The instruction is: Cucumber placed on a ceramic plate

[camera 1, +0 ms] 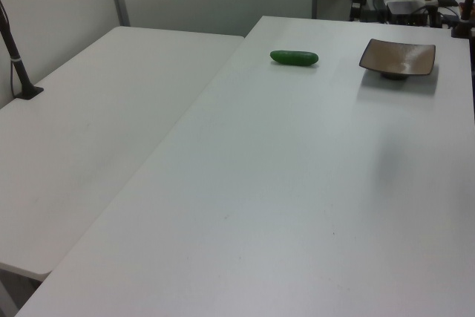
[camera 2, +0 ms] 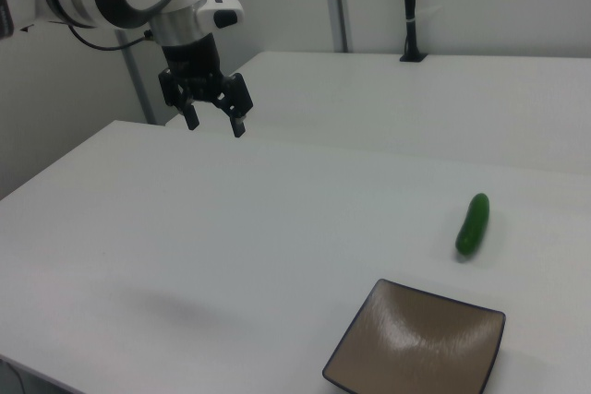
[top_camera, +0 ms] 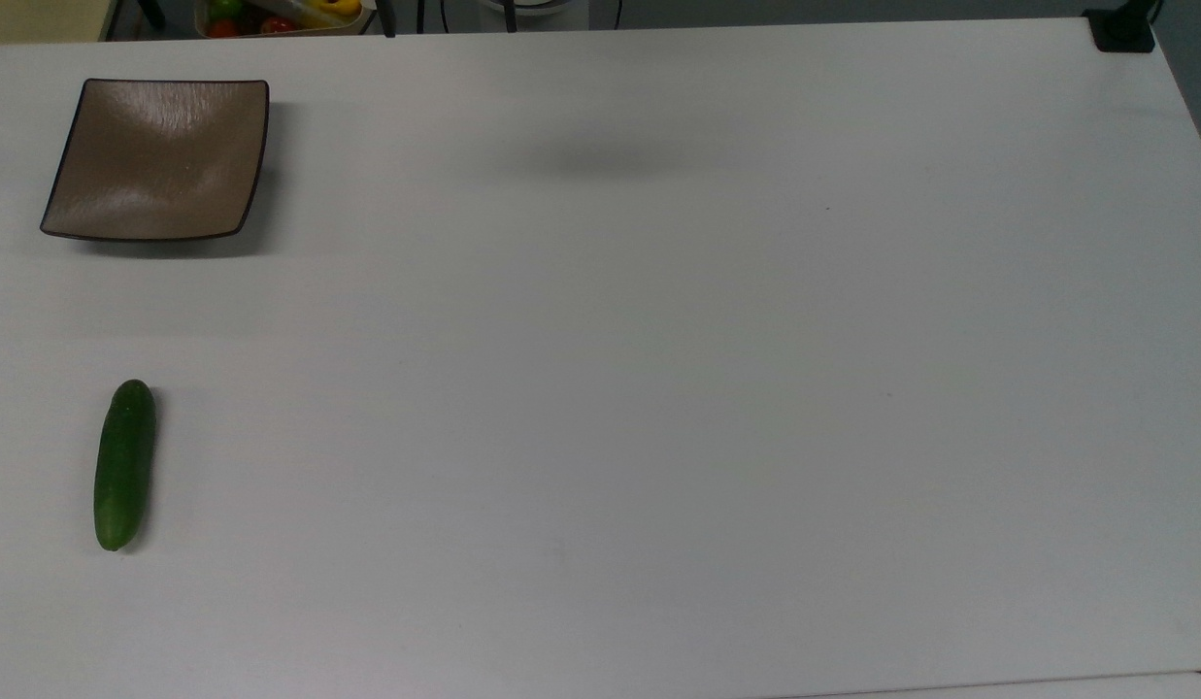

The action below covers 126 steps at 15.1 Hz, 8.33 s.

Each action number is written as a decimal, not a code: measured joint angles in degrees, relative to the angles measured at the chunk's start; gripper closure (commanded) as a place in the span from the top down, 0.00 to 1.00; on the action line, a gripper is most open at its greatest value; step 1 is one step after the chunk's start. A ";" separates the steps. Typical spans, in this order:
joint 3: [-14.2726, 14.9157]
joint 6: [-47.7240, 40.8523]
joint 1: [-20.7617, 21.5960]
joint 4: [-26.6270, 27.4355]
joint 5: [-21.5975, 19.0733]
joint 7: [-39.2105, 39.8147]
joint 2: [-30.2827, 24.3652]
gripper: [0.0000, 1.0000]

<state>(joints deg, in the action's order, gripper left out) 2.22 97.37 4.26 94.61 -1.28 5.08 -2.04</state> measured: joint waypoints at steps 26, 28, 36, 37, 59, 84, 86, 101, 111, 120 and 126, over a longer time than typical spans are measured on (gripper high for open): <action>-7.51 -3.31 -8.63 0.10 -0.04 10.62 1.55 1.00; -7.50 -1.89 -8.93 -0.22 0.08 10.63 2.78 1.00; -7.23 21.66 -18.12 -1.11 0.56 11.74 10.90 1.00; -7.21 25.51 -19.19 -1.15 0.56 11.77 12.03 1.00; -4.44 64.56 -23.17 -16.97 0.56 11.77 47.43 1.00; -3.50 68.13 -23.76 -17.88 0.62 11.83 48.85 0.23; -3.50 68.12 -23.80 -17.00 0.62 11.83 46.13 0.23; -3.27 25.22 -23.78 -4.78 0.62 13.03 17.87 0.24; 3.15 16.69 -23.80 10.86 1.27 19.90 9.54 0.25; 8.37 28.16 -23.84 20.82 1.43 20.77 9.55 0.54; 10.61 28.57 -23.88 21.40 1.43 22.60 9.49 1.00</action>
<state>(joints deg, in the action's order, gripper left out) 12.83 125.95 -19.63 116.00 0.14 27.68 7.45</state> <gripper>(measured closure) 0.269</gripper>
